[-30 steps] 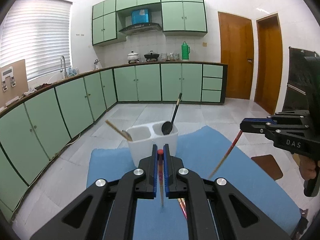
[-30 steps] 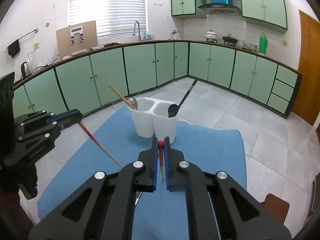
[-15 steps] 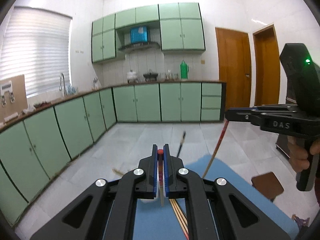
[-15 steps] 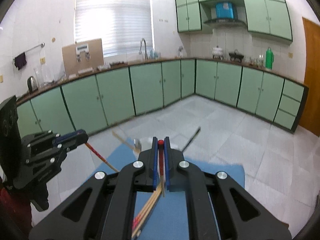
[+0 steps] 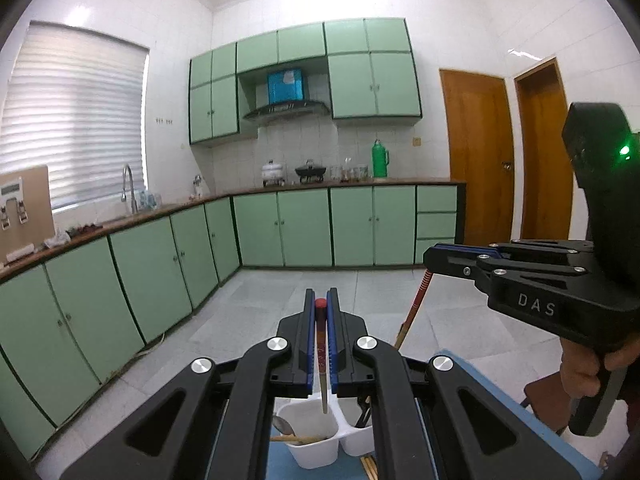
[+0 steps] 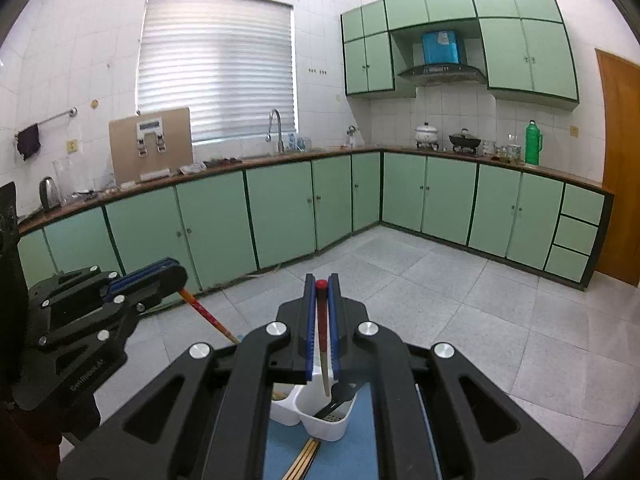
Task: Organize utensils
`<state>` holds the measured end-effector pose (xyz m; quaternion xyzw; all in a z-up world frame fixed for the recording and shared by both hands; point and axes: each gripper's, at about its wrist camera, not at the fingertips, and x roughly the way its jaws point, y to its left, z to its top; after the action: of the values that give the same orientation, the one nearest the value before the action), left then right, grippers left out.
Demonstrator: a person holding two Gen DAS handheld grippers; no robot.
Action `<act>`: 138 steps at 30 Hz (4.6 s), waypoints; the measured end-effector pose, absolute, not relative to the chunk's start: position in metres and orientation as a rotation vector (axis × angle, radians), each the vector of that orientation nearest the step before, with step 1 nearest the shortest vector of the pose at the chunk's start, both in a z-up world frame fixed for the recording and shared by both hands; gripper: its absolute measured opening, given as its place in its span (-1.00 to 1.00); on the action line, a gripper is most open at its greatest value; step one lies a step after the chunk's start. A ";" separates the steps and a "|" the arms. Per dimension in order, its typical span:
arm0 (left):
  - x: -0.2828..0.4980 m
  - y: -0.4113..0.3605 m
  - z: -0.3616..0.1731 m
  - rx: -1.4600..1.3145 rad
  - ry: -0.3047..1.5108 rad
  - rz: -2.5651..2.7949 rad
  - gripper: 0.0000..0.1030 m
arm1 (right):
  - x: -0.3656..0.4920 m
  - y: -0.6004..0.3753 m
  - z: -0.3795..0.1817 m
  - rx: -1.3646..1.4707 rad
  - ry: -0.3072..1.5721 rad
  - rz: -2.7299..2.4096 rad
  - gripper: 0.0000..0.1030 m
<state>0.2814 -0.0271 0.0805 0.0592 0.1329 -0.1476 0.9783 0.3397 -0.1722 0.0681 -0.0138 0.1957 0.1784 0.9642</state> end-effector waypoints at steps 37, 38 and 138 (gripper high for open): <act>0.206 0.005 -0.009 0.014 0.385 -0.206 0.50 | 0.251 -0.211 -0.038 0.078 0.464 0.202 0.86; 0.199 0.005 -0.014 0.012 0.388 -0.207 0.52 | 0.244 -0.211 -0.044 0.076 0.470 0.200 0.86; 0.140 -0.059 -0.187 0.129 0.876 -0.299 -0.86 | 0.166 -0.183 -0.225 0.031 0.905 0.244 -0.87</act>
<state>0.1399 -0.0591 -0.1872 0.0624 0.4223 -0.1443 0.8927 0.1663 -0.1828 -0.2246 0.0147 0.4361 0.1175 0.8921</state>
